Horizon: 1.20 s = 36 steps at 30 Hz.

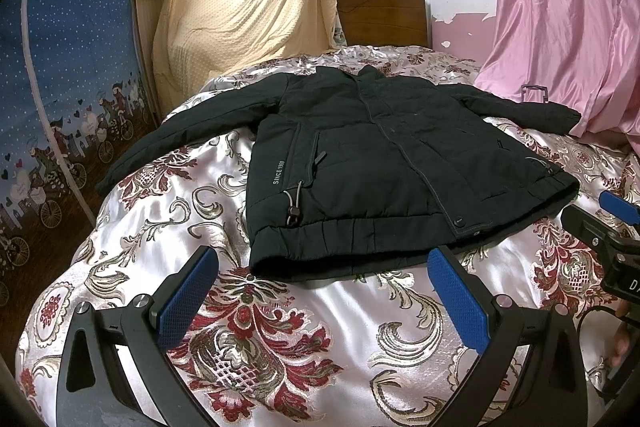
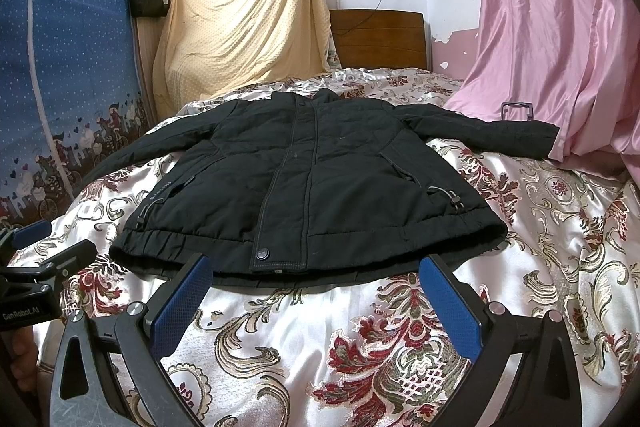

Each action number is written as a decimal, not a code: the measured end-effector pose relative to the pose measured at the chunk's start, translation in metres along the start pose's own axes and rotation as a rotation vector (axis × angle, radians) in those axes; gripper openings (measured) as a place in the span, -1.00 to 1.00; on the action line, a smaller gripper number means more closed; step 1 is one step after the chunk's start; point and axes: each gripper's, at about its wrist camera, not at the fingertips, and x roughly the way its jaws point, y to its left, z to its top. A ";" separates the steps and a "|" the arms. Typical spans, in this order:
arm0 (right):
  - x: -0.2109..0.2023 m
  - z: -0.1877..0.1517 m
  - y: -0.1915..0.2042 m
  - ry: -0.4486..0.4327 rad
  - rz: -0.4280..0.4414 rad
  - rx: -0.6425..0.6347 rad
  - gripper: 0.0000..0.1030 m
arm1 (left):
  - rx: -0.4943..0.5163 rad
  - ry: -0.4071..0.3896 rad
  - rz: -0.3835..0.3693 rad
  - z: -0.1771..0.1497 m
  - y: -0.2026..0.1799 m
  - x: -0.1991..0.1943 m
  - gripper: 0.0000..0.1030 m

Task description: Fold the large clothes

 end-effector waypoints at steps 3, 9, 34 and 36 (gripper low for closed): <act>0.000 0.000 0.000 0.000 0.000 0.000 1.00 | 0.000 0.000 0.000 0.000 0.000 0.000 0.98; 0.000 0.000 0.000 0.000 0.000 0.000 1.00 | 0.000 0.000 0.000 0.000 0.000 0.000 0.98; 0.001 0.037 -0.019 0.063 0.025 0.048 1.00 | 0.026 0.117 0.000 0.033 0.000 0.011 0.98; 0.000 0.054 -0.032 0.072 0.051 0.064 1.00 | 0.040 0.121 -0.019 0.051 -0.001 0.013 0.98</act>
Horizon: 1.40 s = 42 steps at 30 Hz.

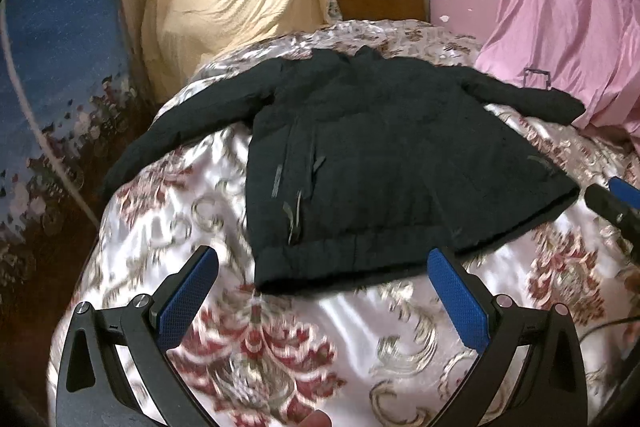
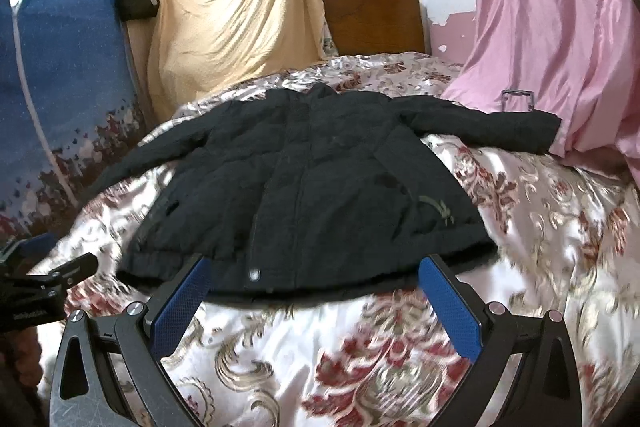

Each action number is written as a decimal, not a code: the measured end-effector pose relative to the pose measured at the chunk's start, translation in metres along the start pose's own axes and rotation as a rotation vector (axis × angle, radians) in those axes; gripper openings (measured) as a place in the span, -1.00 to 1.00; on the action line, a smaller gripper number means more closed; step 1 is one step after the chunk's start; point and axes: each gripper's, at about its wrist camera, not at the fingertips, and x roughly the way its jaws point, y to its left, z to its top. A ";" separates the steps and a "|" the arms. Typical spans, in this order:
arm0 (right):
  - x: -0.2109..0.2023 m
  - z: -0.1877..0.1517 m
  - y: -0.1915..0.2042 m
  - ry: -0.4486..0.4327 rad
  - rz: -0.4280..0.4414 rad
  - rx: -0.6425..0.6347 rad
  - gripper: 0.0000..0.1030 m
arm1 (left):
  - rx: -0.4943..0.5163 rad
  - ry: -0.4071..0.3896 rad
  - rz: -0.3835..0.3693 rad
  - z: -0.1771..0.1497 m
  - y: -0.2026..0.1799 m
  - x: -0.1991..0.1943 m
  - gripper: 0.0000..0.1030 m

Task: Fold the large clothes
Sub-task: 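Grasp the jacket sleeve cuff with the right tool and lift it across the body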

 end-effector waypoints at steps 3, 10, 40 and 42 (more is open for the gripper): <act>0.000 0.027 -0.023 -0.001 0.007 0.018 1.00 | 0.025 -0.001 -0.012 0.030 -0.003 0.005 0.98; 0.042 0.076 -0.101 0.072 -0.043 0.124 1.00 | 0.088 -0.015 -0.062 0.096 -0.030 0.058 0.98; 0.242 0.102 -0.453 -0.063 -0.388 1.078 0.77 | 0.001 0.034 -0.121 0.269 -0.171 0.419 0.98; 0.240 0.102 -0.460 -0.112 -0.384 1.116 0.21 | 0.009 0.046 -0.112 0.273 -0.178 0.431 0.98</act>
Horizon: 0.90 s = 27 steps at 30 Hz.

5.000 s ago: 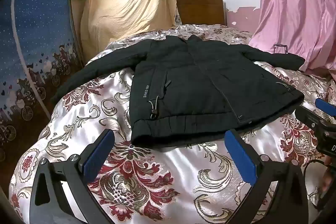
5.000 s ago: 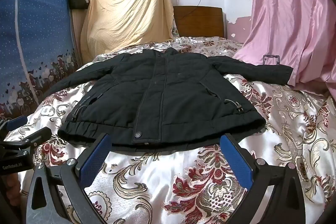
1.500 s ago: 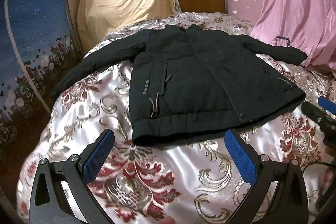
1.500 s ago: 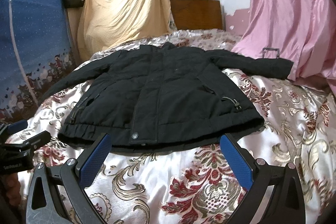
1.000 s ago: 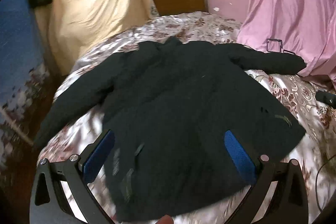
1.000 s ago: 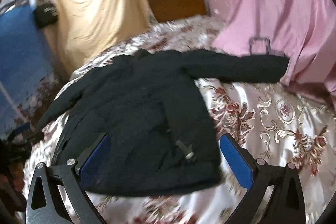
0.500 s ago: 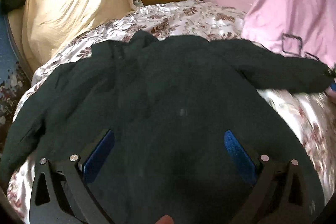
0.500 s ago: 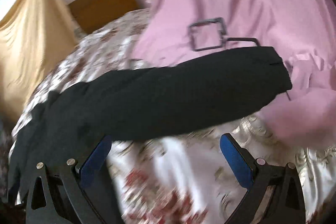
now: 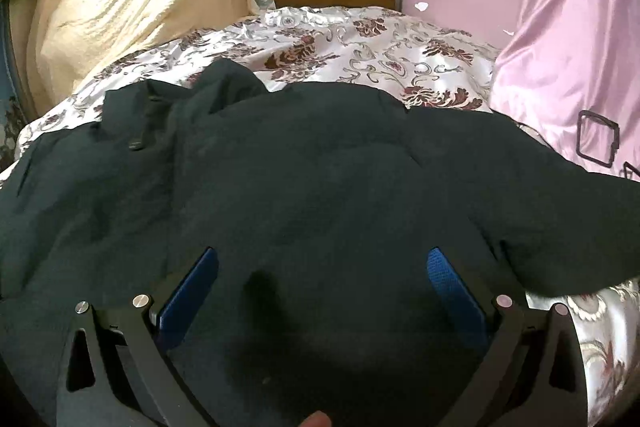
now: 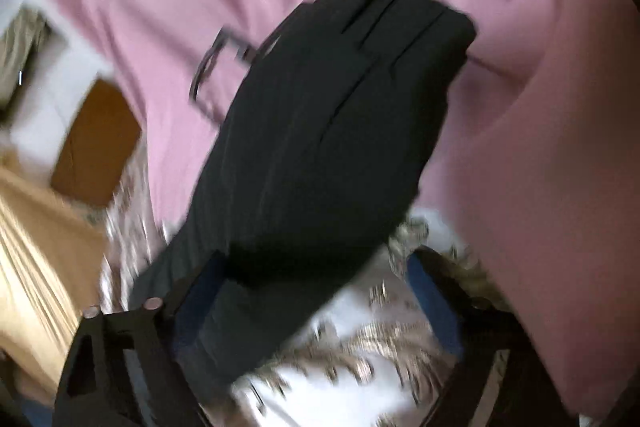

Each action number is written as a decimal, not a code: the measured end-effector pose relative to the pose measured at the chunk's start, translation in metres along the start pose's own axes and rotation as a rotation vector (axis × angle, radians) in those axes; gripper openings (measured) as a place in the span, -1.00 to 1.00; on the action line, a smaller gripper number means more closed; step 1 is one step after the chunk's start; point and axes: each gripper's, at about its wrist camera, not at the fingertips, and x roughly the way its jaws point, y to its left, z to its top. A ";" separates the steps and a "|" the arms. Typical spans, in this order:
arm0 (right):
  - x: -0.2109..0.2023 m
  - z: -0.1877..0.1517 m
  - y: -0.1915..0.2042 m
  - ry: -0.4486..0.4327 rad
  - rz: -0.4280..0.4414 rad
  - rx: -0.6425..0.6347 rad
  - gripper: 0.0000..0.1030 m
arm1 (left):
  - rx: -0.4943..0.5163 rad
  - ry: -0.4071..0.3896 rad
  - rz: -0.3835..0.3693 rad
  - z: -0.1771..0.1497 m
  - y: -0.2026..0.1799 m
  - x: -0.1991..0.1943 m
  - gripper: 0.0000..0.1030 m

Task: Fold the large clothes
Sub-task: 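Grasp the jacket sleeve cuff with the right tool and lift it across the body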

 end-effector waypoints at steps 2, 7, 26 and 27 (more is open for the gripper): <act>0.001 0.002 0.001 -0.001 0.008 0.027 -0.23 | 0.019 0.043 0.026 -0.001 -0.004 0.016 0.98; -0.019 -0.002 0.031 -0.078 -0.022 -0.098 -0.82 | 0.015 0.113 0.007 -0.011 0.002 0.042 0.98; -0.113 -0.204 0.302 -0.201 0.404 -1.112 -0.87 | -0.156 0.214 -0.172 0.000 0.181 -0.069 0.98; -0.111 -0.221 0.308 -0.181 0.422 -1.146 -0.87 | -0.180 0.206 -0.191 0.001 0.196 -0.077 0.98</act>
